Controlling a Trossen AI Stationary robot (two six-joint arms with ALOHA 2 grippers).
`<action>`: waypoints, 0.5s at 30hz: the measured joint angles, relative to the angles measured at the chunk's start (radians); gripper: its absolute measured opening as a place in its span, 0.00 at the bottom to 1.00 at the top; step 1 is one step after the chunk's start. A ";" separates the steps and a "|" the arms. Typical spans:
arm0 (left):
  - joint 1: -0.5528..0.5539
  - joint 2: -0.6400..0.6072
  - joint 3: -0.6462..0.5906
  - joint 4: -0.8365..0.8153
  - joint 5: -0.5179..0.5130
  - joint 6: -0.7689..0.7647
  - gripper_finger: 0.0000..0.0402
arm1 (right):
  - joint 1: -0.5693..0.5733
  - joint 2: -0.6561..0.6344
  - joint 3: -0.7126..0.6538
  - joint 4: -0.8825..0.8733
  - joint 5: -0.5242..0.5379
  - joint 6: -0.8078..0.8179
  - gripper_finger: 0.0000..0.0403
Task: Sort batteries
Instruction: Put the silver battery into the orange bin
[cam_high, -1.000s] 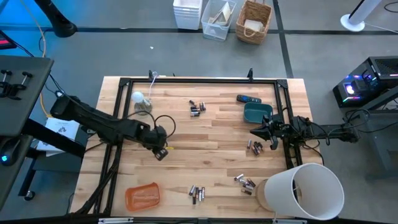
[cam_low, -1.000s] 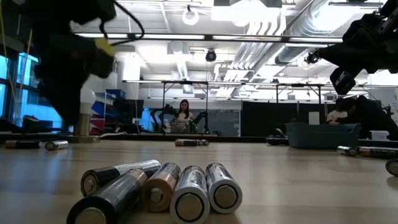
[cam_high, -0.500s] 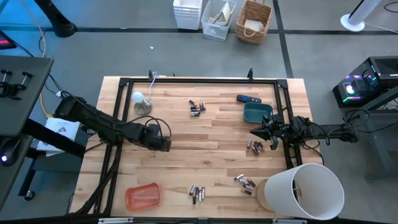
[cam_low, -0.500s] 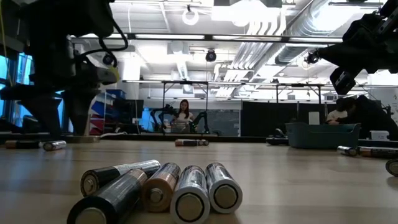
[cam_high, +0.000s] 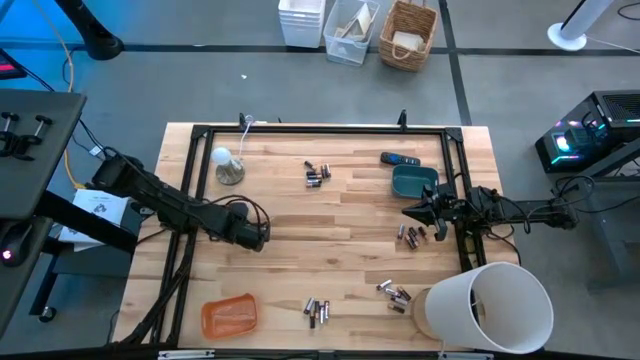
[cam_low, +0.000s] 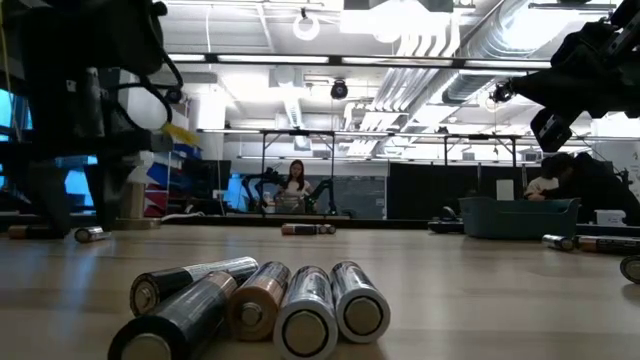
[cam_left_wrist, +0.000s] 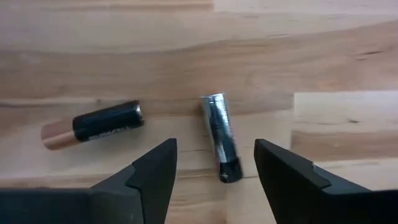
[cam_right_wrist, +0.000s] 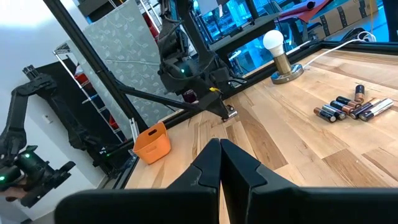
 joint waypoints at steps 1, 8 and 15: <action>0.000 0.012 -0.004 0.027 0.000 -0.004 0.52 | 0.000 0.000 0.000 0.000 0.000 0.000 0.00; -0.002 0.105 0.000 0.053 -0.008 0.019 0.47 | 0.000 0.000 0.000 0.000 0.000 0.000 0.00; -0.010 0.081 -0.009 0.028 -0.014 0.044 0.08 | 0.000 0.000 0.000 0.000 0.000 0.000 0.00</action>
